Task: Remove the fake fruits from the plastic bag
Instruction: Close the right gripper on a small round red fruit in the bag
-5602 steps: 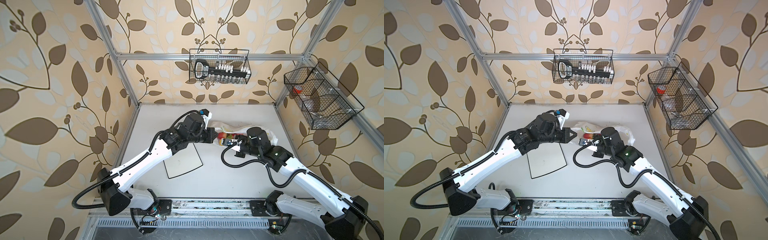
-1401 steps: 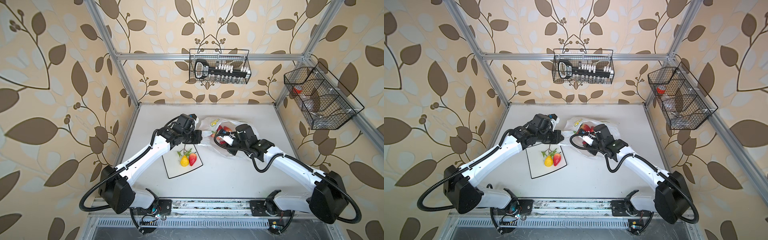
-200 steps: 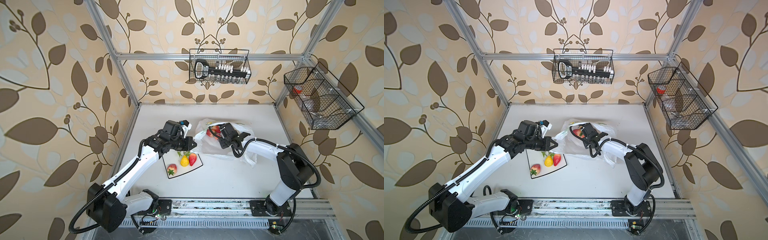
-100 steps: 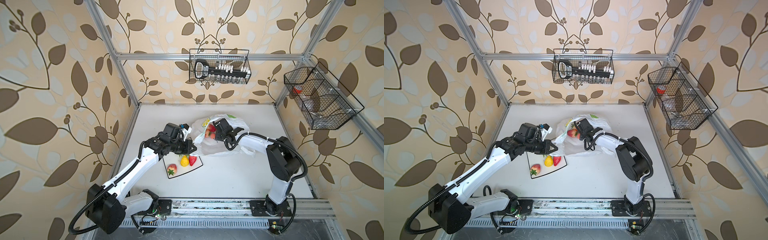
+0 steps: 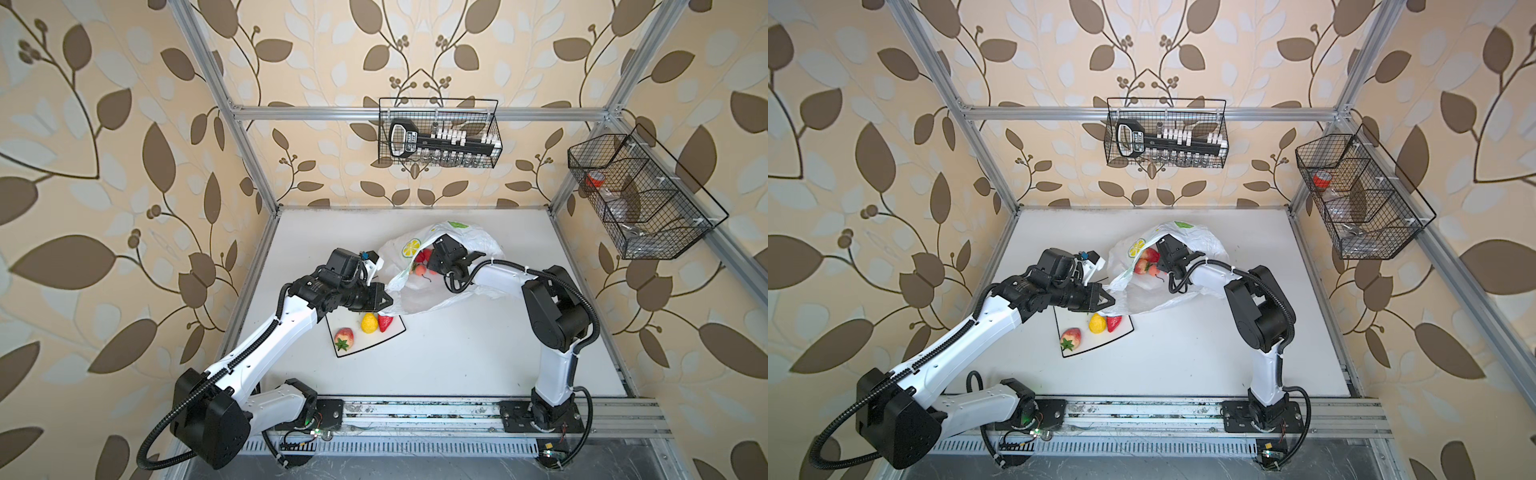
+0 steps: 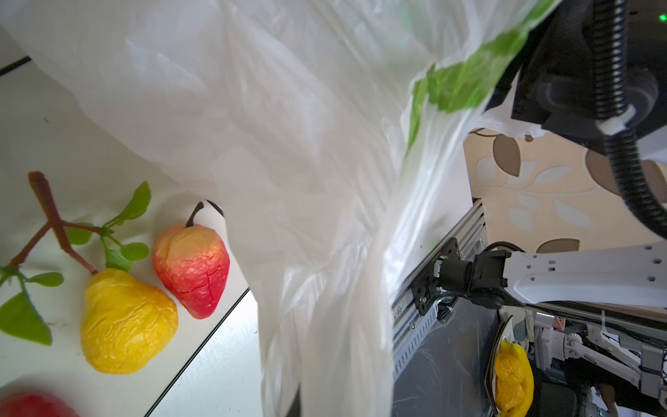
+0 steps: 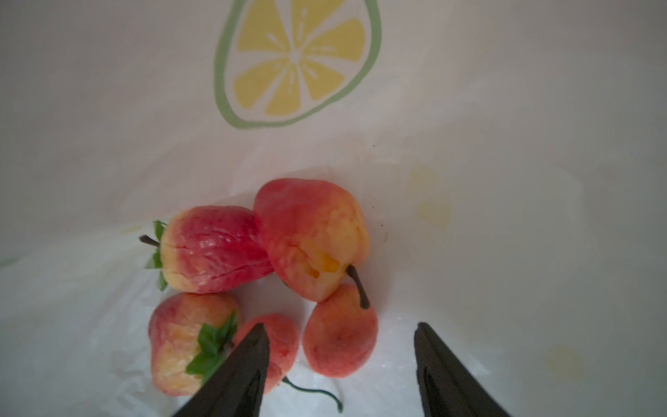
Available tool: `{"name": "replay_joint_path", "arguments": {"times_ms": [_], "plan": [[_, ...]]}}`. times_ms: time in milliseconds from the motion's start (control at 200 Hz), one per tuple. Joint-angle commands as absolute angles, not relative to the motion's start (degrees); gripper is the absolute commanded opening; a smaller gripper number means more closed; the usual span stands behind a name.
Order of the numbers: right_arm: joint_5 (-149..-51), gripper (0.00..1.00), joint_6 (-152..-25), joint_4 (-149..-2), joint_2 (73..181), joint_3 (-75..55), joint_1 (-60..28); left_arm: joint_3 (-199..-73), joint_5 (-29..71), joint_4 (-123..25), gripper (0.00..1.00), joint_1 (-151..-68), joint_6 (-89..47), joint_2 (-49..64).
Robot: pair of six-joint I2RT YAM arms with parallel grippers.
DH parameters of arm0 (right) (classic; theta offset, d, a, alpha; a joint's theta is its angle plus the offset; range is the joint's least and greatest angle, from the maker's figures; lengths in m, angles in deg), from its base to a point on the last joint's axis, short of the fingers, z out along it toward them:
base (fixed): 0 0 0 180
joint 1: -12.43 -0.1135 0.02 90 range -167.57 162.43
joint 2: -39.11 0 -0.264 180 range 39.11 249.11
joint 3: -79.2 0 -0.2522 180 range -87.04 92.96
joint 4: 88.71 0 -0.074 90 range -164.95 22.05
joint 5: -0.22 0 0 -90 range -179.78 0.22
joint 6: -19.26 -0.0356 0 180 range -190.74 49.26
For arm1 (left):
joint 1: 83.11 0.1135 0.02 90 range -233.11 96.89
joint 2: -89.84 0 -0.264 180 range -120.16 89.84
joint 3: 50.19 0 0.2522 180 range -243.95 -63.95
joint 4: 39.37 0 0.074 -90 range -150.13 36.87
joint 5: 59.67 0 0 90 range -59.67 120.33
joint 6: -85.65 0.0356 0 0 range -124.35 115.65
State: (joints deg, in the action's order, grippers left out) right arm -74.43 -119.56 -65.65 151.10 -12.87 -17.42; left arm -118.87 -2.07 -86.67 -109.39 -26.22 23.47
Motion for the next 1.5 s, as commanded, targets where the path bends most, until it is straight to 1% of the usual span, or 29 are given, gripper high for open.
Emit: {"name": "replay_joint_path", "arguments": {"times_ms": [0, 100, 325, 555, 780, 935, 1130, 1495], "plan": [[-76.9, 0.66, -123.0, -70.0, 154.0, -11.3, -17.3, -117.7, -4.1, -87.9, 0.0, -109.7, -24.7, 25.4], [-76.1, 0.64, -125.2, -68.5, 156.1, -9.7, -17.3, -117.9, -3.9, -88.3, 0.0, -109.6, -24.5, 25.6], [-73.7, 0.56, -126.1, -66.8, 157.8, -9.5, -17.2, -118.3, -3.0, -88.8, 0.0, -109.7, -24.2, 26.3], [-75.1, 0.54, -124.9, -65.9, 160.6, -7.6, -17.1, -118.7, -2.5, -89.1, 0.0, -109.7, -24.5, 26.6], [-76.1, 0.41, -125.6, -65.8, 160.5, -7.4, -17.1, -119.4, -2.2, -89.3, 0.0, -109.7, -25.7, 26.8], [-76.6, 0.36, -124.8, -66.4, 157.8, -7.7, -17.0, -120.0, -1.1, -87.8, 0.0, -109.7, -28.5, 27.2], [-78.7, 0.35, -123.7, -68.1, 151.5, -10.6, -17.1, -120.8, 3.3, -86.3, 0.0, -109.7, -33.3, 27.4], [-89.8, 0.35, -120.2, -70.3, 139.8, -19.4, -16.6, -124.2, 4.8, -84.3, 0.0, -109.7, -36.3, 24.3]]}}
